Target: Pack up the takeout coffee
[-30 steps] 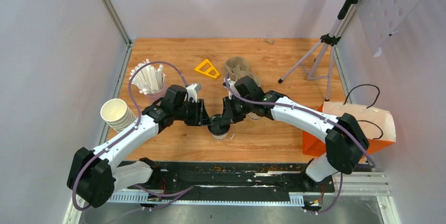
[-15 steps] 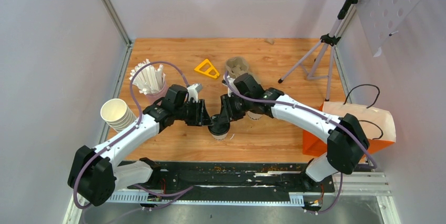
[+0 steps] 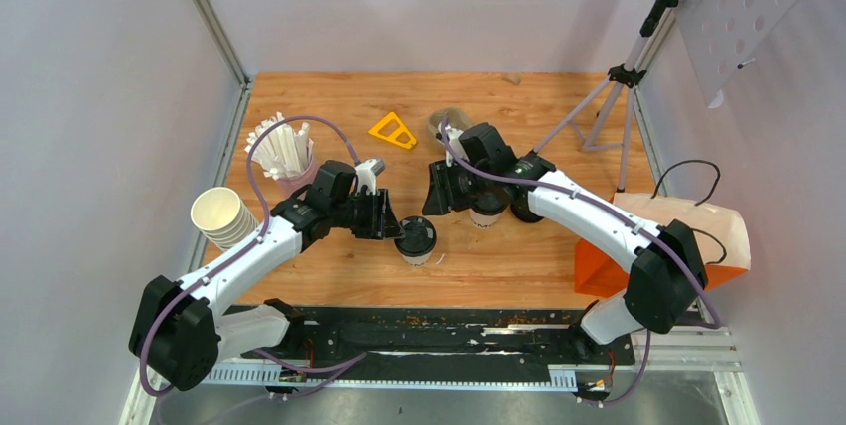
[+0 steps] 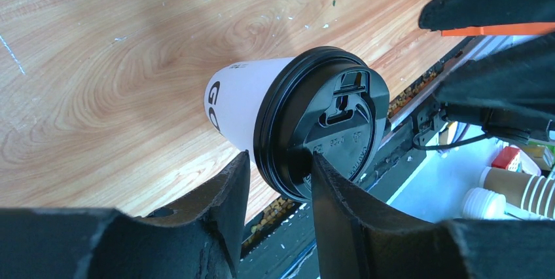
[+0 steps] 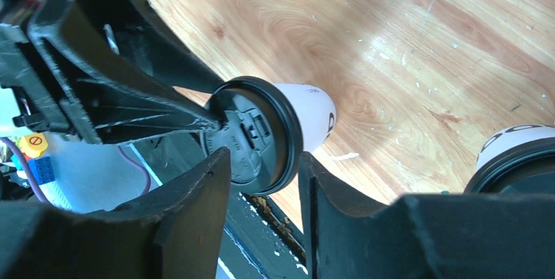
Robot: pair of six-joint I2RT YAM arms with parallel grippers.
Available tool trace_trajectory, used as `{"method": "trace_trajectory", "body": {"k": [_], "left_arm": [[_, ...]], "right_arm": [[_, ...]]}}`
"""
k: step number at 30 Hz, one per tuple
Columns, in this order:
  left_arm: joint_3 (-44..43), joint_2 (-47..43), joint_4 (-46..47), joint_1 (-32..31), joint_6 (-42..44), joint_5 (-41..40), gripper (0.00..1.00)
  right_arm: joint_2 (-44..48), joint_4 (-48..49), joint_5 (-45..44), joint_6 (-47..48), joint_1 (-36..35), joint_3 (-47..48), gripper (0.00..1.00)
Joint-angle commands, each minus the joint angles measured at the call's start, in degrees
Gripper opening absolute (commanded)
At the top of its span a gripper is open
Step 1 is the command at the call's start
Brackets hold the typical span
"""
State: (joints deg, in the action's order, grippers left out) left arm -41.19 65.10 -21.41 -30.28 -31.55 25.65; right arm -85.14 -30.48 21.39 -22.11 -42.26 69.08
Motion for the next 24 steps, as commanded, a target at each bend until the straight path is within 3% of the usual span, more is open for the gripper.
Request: {"method": "trace_trajectory", "body": {"k": [1,24], "left_arm": [[-0.9,0.6,-0.9,0.2,2.1,-0.5,0.46],[-0.8,1.0,-0.9,0.2,2.4,-0.7,0.45]], "right_arm": [[-1.8,-0.3,1.2,2.8,0.9,2.4,0.39],[-6.2,-0.1,6.2,4.0,1.4,1.3,0.23]]}}
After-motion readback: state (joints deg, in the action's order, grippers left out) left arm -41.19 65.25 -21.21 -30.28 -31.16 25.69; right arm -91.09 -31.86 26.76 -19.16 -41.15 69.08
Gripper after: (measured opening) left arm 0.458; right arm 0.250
